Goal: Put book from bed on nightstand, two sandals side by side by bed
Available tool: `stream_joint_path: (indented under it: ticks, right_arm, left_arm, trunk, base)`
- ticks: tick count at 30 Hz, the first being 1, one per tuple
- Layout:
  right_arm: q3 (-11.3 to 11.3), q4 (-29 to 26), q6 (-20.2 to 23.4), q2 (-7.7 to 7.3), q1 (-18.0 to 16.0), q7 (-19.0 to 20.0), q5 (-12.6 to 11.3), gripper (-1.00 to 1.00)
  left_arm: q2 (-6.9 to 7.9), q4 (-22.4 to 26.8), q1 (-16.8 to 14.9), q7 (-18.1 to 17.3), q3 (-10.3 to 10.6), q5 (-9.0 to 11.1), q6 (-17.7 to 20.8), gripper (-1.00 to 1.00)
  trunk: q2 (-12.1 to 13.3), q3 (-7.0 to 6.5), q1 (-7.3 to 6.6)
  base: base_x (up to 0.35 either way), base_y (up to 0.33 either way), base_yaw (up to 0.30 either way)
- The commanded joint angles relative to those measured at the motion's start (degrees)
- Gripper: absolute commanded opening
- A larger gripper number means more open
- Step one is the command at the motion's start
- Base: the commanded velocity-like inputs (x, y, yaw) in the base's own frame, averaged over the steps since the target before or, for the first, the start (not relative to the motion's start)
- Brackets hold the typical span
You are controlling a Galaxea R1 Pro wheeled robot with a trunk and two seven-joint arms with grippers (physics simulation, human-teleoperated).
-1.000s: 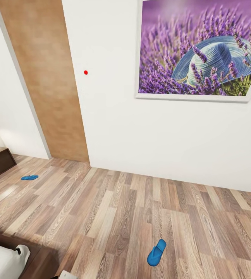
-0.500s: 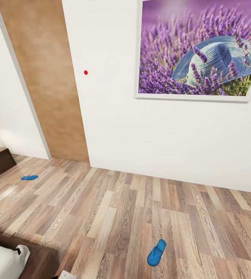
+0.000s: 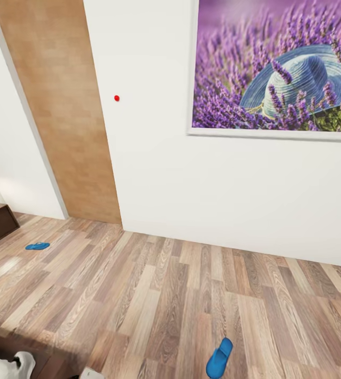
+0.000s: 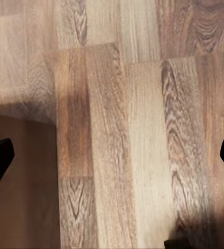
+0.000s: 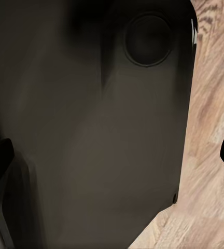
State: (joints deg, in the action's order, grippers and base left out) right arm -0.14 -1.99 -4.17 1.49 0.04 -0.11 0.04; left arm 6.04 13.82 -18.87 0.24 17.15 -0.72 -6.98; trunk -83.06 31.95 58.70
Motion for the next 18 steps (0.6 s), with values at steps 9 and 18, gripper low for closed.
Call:
stream_joint_path:
  ticks: [9,18]
  right_arm:
    - [0.0,0.0,-0.1,0.01,0.0,0.0,-0.1,1.0]
    - [0.0,0.0,-0.1,0.01,0.0,0.0,-0.1,1.0]
  left_arm:
    - [0.02,0.0,0.0,0.0,0.5,-0.1,-0.2,1.0]
    - [0.02,0.0,0.0,0.0,1.0,-0.1,-0.2,1.0]
  trunk:
    - [0.0,0.05,0.03]
    - [0.0,0.05,0.03]
  base:
    - [0.224,0.023,0.0]
    - [0.173,0.067,0.0]
